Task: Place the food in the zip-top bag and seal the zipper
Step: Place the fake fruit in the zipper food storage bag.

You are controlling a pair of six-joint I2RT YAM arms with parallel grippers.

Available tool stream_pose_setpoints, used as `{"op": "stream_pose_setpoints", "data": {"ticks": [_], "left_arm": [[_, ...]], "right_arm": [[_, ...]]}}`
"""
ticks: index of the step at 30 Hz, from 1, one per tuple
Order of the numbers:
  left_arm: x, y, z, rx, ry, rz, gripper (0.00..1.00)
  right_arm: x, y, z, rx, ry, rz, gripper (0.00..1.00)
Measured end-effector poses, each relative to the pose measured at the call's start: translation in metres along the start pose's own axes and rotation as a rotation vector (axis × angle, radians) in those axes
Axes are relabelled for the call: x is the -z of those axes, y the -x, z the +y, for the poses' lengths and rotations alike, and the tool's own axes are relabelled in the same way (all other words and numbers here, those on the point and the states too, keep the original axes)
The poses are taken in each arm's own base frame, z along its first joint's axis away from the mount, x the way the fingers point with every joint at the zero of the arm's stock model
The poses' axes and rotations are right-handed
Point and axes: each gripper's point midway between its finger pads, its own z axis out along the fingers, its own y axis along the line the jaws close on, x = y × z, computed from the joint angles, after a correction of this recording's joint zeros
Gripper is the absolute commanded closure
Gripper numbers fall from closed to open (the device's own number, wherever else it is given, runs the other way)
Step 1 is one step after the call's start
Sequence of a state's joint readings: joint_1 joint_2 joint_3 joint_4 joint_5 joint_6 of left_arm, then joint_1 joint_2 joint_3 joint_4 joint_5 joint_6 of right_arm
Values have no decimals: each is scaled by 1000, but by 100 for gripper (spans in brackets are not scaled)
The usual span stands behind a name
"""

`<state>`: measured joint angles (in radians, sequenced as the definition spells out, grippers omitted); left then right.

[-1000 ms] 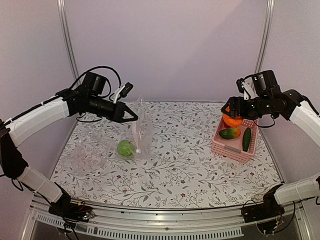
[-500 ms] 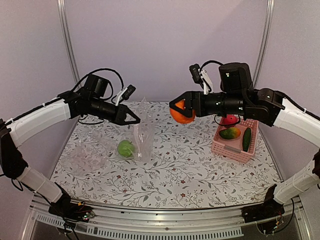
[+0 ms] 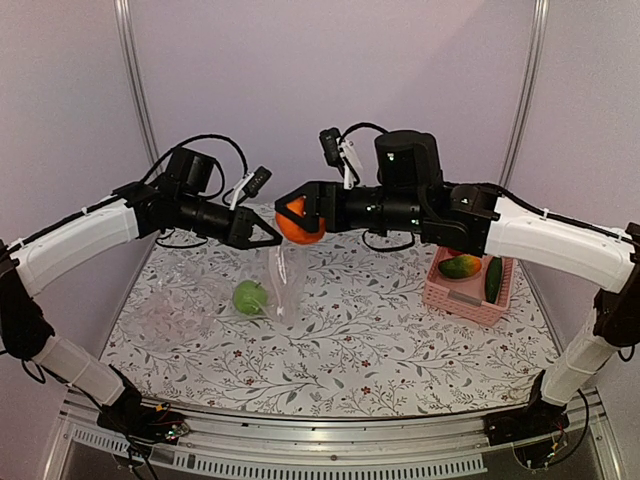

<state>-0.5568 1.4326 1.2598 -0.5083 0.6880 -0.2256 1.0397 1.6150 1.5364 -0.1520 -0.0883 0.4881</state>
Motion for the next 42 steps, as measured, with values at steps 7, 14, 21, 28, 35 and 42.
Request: {"op": "stream_pose_setpoints", "data": {"ticks": [7, 14, 21, 28, 35, 42], "left_arm": [[-1, -3, -10, -9, -46, 7, 100], [3, -1, -18, -25, -72, -6, 100], [2, -7, -14, -14, -58, 4, 100], [3, -6, -11, -15, -41, -2, 100], [9, -2, -21, -35, -71, -20, 100], [13, 2, -28, -54, -90, -37, 100]], "right_arm": [[-24, -13, -8, -15, -3, 12, 25], [-35, -26, -22, -27, -47, 19, 25], [-36, -32, -39, -29, -119, 6, 25], [-34, -35, -52, -26, -187, 2, 25], [-30, -51, -74, -19, -288, 46, 25], [-32, -69, -88, -1, -348, 116, 24]]}}
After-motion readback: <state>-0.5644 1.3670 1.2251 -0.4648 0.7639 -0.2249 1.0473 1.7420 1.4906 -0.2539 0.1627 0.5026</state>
